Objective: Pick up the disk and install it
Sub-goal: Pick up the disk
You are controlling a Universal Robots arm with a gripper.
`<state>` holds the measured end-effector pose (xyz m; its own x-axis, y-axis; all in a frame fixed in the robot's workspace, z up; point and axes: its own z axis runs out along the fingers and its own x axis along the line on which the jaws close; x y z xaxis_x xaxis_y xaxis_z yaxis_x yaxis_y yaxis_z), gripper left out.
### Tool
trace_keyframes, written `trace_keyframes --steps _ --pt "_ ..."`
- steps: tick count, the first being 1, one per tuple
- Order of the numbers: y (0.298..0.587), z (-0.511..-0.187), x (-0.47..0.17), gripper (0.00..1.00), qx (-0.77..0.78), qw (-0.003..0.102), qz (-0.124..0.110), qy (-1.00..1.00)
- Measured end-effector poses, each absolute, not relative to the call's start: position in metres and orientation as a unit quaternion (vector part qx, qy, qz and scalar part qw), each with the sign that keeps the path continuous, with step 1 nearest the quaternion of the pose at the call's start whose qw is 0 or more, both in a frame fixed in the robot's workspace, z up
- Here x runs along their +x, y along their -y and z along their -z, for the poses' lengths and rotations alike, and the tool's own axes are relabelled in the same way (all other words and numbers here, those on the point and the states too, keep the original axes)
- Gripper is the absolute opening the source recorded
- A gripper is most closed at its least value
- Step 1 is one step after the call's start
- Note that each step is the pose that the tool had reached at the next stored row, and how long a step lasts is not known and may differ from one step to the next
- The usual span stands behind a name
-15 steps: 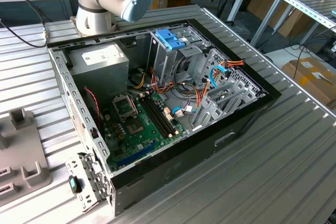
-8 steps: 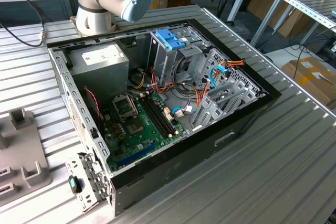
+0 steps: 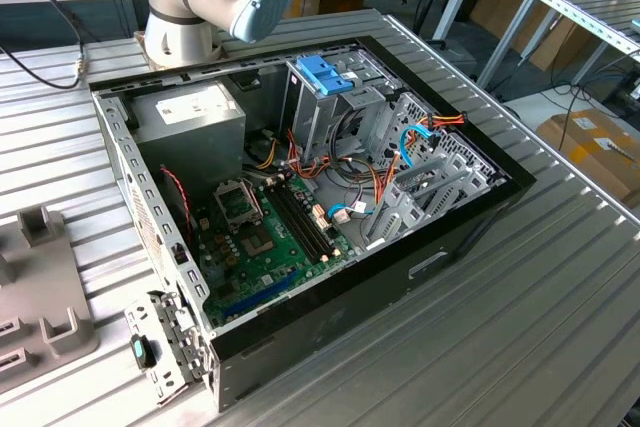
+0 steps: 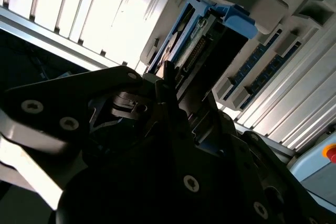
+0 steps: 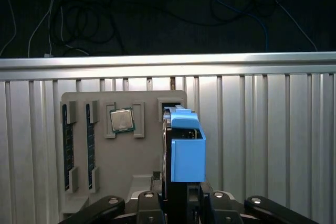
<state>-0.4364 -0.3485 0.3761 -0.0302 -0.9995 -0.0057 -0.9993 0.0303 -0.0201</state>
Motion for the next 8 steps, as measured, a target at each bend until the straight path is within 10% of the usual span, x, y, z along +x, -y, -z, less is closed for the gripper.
trace_keyframes --steps 8 --pt "0.3485 -0.3813 -0.4364 0.35 -0.696 0.009 0.005 -0.718"
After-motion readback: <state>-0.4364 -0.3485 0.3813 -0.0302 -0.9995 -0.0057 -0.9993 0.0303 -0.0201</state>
